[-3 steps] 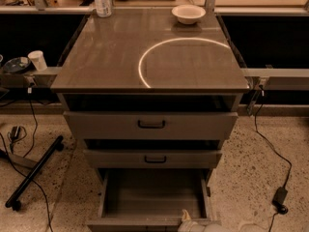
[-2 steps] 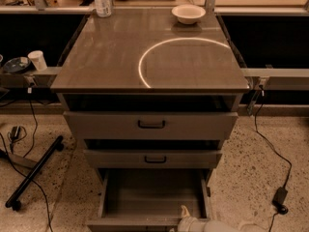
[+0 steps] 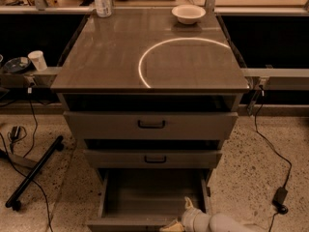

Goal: Open bottom drawer

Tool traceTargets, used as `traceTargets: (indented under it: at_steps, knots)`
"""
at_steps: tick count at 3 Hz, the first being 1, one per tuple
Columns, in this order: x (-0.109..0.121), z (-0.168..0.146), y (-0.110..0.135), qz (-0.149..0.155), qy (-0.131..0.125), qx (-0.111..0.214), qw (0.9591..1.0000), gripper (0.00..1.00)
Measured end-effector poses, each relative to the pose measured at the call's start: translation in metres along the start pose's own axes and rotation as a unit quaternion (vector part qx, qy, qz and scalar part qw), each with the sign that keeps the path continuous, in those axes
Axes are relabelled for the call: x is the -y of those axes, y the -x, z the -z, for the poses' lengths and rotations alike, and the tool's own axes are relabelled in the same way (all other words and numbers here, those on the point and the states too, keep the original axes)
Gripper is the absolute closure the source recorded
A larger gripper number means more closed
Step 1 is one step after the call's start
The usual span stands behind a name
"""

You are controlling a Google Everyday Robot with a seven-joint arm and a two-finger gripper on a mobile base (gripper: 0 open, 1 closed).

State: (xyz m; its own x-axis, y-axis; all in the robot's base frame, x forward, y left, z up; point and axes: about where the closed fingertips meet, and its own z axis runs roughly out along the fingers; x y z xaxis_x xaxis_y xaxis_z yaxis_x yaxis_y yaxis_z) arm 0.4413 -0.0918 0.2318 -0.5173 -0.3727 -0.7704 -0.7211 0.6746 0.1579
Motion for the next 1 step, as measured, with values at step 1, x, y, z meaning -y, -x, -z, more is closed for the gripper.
traceTargets:
  at_steps: [1]
  knots:
    - [0.0000, 0.0000, 0.0000, 0.000, 0.000, 0.000, 1.0000, 0.00]
